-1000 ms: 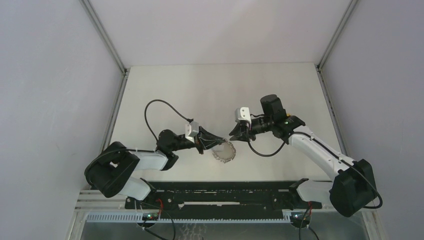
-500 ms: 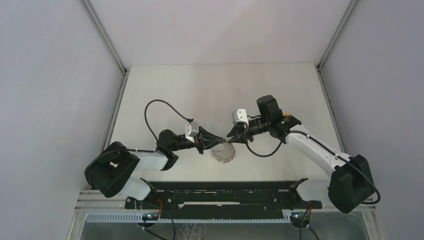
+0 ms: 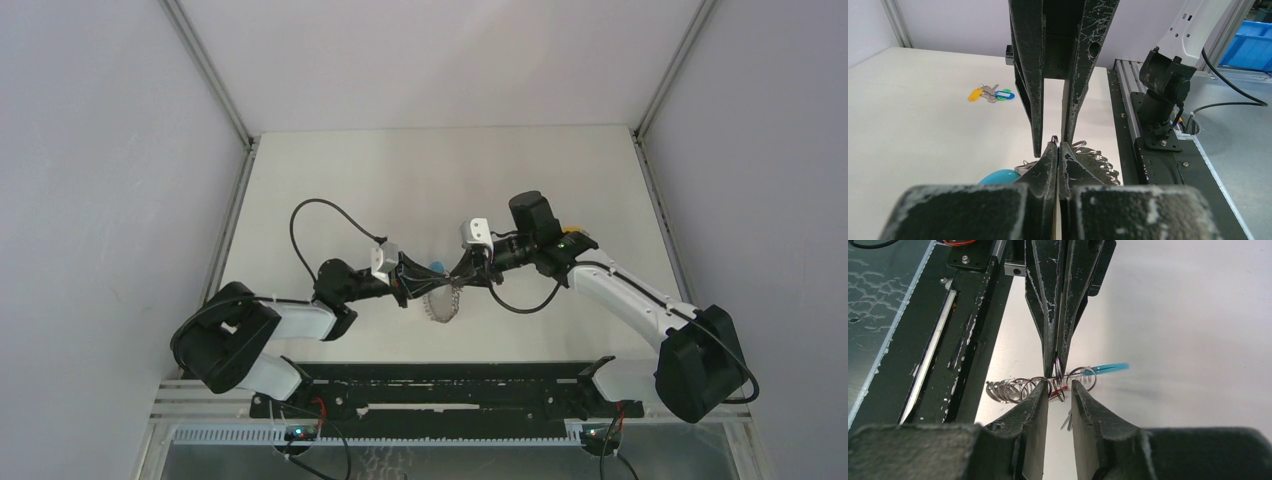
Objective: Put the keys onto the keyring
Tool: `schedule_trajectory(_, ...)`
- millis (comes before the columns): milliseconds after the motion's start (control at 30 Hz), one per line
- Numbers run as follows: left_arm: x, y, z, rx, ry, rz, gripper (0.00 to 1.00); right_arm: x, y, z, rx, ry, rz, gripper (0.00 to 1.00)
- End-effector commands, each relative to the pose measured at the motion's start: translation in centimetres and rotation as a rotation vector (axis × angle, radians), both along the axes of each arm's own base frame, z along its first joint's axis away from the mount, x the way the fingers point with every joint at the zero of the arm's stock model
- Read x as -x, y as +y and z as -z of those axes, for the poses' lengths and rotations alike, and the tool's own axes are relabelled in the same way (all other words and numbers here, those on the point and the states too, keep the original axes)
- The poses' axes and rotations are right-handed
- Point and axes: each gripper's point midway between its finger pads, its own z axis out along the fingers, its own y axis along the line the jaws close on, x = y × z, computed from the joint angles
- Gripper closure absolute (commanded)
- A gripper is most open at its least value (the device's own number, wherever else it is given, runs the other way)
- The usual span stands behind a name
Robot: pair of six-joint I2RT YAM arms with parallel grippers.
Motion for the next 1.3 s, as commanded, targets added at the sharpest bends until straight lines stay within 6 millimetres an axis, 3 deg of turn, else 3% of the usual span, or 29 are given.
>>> schedule_trajectory(0,-0.1,-0.1,-2.1,0.063,-0.061,-0.007,1.0,-0.2,1.4,-2.4,-0.07,-0.048,-0.035,0.78)
schedule_trajectory(267,0.1,-0.5,-1.9,0.06,-0.053,0.006,1.0,-0.1,1.9,-2.7,-0.083,-0.049,-0.039,0.85)
schedule_trajectory(367,0.1,-0.5,-1.7,0.055,-0.049,0.009,1.0,-0.3,1.7,-2.7,-0.069,-0.052,-0.02,1.0)
schedule_trajectory(633,-0.1,-0.5,-1.2,0.047,-0.035,0.003,0.89,-1.1,0.2,-2.5,0.073,-0.06,0.048,1.0)
schedule_trajectory(867,-0.6,0.0,-0.8,0.039,-0.02,-0.015,0.72,-1.2,-1.0,-1.9,0.278,-0.084,0.113,1.0)
schedule_trajectory(1133,-0.9,0.0,-0.5,0.031,-0.014,-0.015,0.67,-1.1,-1.1,-1.5,0.46,-0.101,0.137,1.0)
schedule_trajectory(1267,-1.1,-0.3,0.2,0.013,0.001,-0.006,0.7,-1.0,-0.8,-1.4,0.497,-0.103,0.129,1.0)
